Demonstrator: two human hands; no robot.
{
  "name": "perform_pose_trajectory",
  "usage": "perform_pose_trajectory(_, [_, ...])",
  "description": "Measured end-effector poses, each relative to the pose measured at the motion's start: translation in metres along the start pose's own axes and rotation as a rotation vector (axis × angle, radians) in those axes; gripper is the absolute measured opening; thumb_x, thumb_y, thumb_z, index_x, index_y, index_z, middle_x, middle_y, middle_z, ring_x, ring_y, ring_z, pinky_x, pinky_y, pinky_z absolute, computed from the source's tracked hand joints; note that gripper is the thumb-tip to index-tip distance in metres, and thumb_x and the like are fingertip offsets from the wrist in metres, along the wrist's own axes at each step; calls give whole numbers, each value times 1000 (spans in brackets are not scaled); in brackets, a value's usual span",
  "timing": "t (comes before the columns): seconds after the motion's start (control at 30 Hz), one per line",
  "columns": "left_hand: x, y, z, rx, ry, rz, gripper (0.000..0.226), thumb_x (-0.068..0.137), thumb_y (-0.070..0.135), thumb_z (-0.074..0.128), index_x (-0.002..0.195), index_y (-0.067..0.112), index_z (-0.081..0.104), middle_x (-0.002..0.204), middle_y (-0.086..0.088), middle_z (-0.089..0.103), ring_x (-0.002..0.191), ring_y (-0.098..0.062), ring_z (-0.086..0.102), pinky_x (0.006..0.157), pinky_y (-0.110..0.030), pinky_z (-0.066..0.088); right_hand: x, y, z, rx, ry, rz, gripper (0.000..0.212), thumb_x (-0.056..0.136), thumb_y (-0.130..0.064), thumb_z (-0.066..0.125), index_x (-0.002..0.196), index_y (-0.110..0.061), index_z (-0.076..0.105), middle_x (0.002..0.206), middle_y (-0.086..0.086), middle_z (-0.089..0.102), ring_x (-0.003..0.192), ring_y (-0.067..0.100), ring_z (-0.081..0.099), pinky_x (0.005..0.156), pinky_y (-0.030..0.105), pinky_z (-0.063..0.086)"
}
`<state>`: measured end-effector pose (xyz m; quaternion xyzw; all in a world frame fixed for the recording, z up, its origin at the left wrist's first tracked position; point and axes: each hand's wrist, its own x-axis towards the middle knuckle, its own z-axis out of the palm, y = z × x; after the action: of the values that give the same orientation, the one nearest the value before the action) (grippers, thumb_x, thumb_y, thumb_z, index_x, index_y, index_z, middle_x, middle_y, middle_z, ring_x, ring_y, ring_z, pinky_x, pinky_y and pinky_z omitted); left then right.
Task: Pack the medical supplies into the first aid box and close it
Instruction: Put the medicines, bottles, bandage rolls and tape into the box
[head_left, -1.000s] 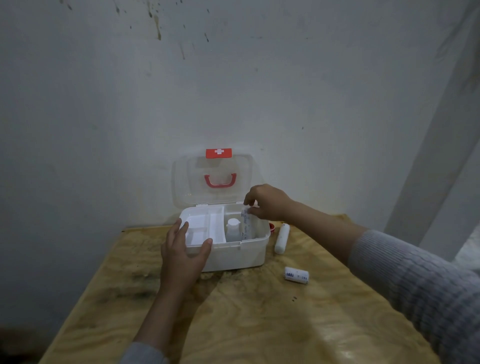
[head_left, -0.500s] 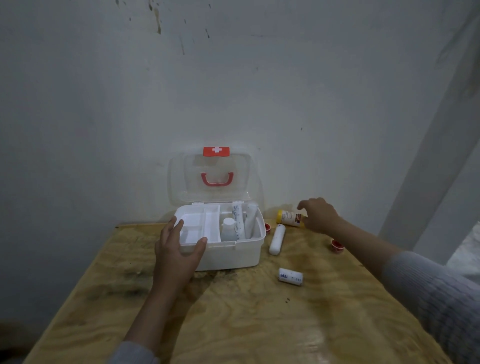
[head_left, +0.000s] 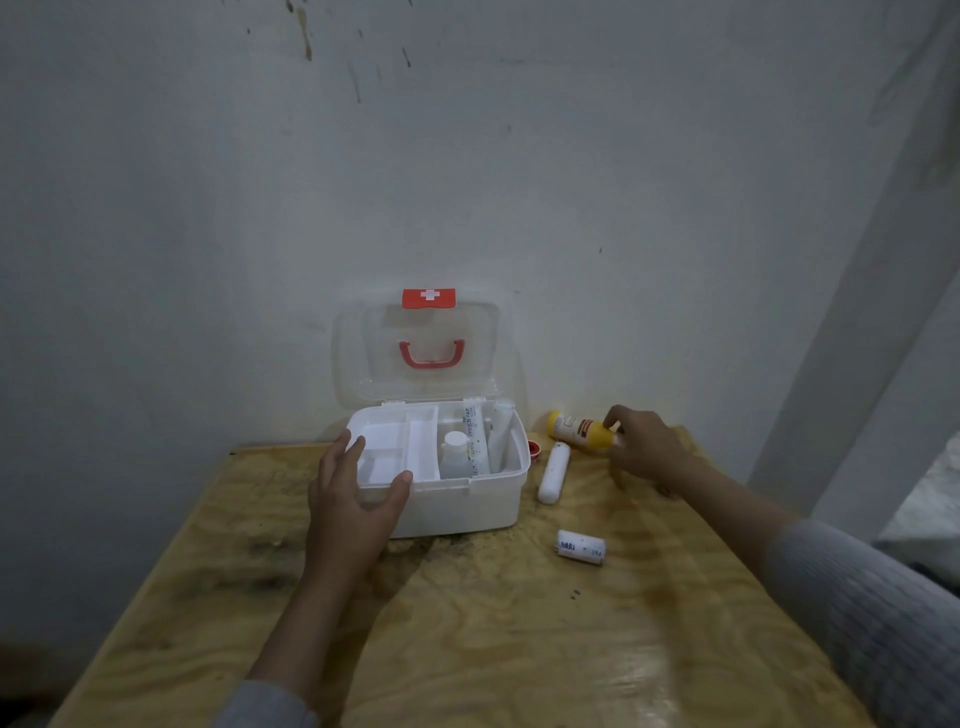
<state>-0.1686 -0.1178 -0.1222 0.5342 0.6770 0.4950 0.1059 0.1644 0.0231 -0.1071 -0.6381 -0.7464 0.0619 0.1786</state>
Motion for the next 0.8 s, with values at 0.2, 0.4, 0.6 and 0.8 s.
perform_pose_trajectory(0.2, [1,-3,1,-12,6,12,67,78,41,67,137,21,41,152,3,30,136,-24,28,103,-47,37,-10,-7,-23,142,292,-166,14,80,-7,63,93,-6,67,79,12,69,72,30,64,61,35,49])
perform_pose_trajectory(0.4, [1,-4,2,-14,6,19,67,78,41,67,137,20,42,152,3,29,137,-24,27,102,-47,37,-29,-29,-55,369,434,-214,16,80,-11,69,96,-10,69,85,5,71,76,17,66,67,29,56])
perform_pose_trajectory(0.6, [1,-4,3,-10,5,15,67,79,41,67,137,20,42,152,2,29,136,-25,28,102,-49,37,-47,-69,-80,516,354,-350,19,82,-16,69,101,-14,68,91,-6,68,81,5,66,65,14,55])
perform_pose_trajectory(0.8, [2,-6,3,-1,-4,6,67,78,44,66,137,23,41,152,4,28,136,-24,28,101,-49,38,-47,-104,-69,524,202,-407,22,81,-12,71,103,-10,68,92,2,68,81,10,67,71,18,56])
